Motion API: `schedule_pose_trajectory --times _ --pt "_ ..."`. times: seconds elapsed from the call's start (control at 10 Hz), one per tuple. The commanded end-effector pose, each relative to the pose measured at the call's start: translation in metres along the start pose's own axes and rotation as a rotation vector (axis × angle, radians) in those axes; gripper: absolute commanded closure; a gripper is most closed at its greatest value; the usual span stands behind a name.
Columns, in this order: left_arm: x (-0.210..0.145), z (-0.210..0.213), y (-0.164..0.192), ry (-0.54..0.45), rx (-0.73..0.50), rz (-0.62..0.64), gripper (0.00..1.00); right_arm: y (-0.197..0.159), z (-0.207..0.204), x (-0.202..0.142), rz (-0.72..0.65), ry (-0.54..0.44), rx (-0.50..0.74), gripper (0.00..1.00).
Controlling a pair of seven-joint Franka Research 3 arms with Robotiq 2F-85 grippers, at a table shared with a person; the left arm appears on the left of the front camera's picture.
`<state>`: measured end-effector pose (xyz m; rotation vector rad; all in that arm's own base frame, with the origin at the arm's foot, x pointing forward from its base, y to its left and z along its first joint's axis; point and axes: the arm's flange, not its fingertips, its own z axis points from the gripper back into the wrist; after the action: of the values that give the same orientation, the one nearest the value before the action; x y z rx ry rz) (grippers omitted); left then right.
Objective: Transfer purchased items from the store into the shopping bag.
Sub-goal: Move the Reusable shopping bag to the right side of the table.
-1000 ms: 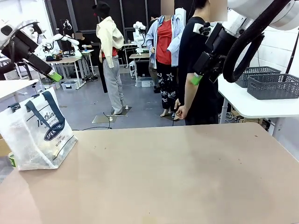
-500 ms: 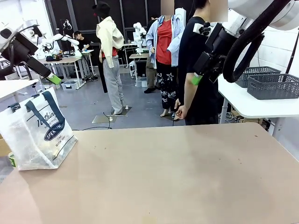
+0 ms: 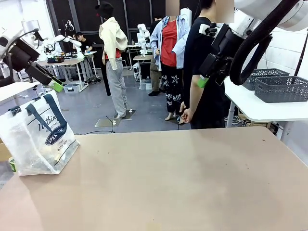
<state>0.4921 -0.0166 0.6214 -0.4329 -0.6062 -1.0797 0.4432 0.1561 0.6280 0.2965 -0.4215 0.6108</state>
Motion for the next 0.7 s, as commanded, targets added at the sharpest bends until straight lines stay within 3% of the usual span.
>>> schedule_pose_trajectory --times 0.0,0.6 --pt "-0.0193 -0.0027 -0.0093 -0.039 -0.018 -0.076 0.0 0.0005 -0.0002 -0.0033 -0.001 0.013 -0.007 0.0" --pt "-0.0255 -0.0105 -0.0105 -0.012 -0.033 -0.052 0.0 0.0005 -0.0002 -0.0033 -0.001 0.013 -0.007 0.0"
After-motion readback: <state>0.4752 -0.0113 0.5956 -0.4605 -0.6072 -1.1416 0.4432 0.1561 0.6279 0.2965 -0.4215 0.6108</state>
